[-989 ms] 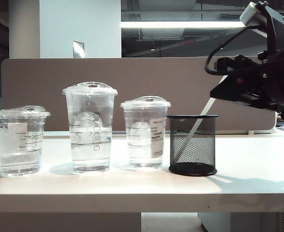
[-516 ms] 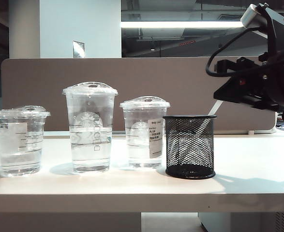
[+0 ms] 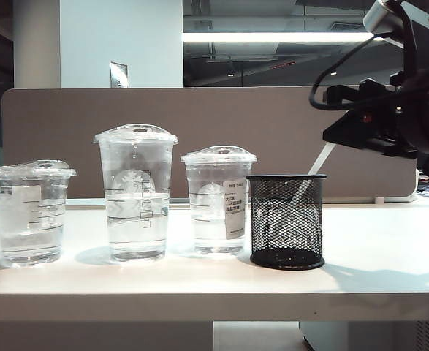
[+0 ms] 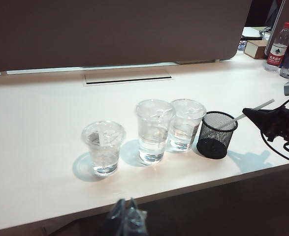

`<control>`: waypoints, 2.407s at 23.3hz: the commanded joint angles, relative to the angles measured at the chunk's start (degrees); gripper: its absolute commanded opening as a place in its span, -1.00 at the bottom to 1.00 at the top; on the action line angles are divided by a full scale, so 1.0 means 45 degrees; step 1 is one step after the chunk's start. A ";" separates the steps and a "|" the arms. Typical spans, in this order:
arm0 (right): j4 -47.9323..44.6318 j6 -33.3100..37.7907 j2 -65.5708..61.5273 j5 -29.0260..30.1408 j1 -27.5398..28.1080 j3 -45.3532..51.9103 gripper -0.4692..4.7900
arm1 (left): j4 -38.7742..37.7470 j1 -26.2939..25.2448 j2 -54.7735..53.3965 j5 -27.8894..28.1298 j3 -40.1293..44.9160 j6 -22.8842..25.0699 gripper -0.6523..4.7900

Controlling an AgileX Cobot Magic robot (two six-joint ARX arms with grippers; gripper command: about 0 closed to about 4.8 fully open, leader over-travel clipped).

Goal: Pick up the straw and insert it into the small coffee cup.

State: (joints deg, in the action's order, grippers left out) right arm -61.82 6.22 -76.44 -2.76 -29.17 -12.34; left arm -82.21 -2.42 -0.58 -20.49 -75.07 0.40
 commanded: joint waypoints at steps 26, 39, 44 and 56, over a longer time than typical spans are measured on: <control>0.9126 -0.3147 0.5503 0.0612 -0.0034 -0.4158 -0.79 | -0.0024 -0.0005 -0.0015 -0.0024 -0.0029 0.0058 -0.78; 1.0404 -0.3546 0.2157 0.2307 -0.2545 -0.9972 -0.79 | -0.0024 -0.0005 -0.0015 -0.0024 -0.0029 0.0058 -0.78; 1.0399 -0.3546 -0.0126 0.2312 -0.3789 -1.1706 -0.79 | -0.0024 -0.0005 -0.0015 -0.0024 -0.0029 0.0053 -0.78; 1.0996 -0.3735 -0.2215 0.2429 -0.4969 -1.2230 -0.79 | -0.0024 0.0000 -0.0015 -0.0024 -0.0029 0.0058 -0.78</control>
State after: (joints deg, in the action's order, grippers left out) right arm -12.16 -9.91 -86.37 7.77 -51.31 -67.09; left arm -82.21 -2.42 -0.60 -20.45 -75.07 0.40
